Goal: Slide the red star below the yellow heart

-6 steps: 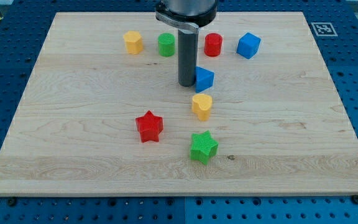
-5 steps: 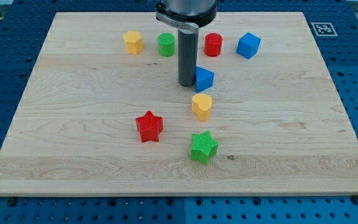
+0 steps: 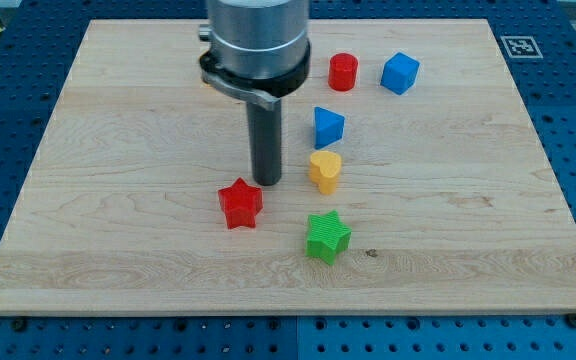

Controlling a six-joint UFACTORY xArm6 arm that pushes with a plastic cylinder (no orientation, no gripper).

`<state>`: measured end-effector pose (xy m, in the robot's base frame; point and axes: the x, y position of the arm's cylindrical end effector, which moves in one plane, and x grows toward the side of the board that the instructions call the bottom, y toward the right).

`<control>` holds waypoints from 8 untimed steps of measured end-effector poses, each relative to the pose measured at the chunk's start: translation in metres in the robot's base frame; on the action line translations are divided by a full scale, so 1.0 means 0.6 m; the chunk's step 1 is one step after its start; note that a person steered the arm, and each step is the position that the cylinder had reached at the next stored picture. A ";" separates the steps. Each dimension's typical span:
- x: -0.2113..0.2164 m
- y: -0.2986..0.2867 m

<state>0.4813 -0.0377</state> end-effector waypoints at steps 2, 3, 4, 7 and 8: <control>0.014 -0.063; 0.014 -0.114; 0.032 -0.124; 0.089 -0.124; 0.087 -0.124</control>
<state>0.5336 -0.1119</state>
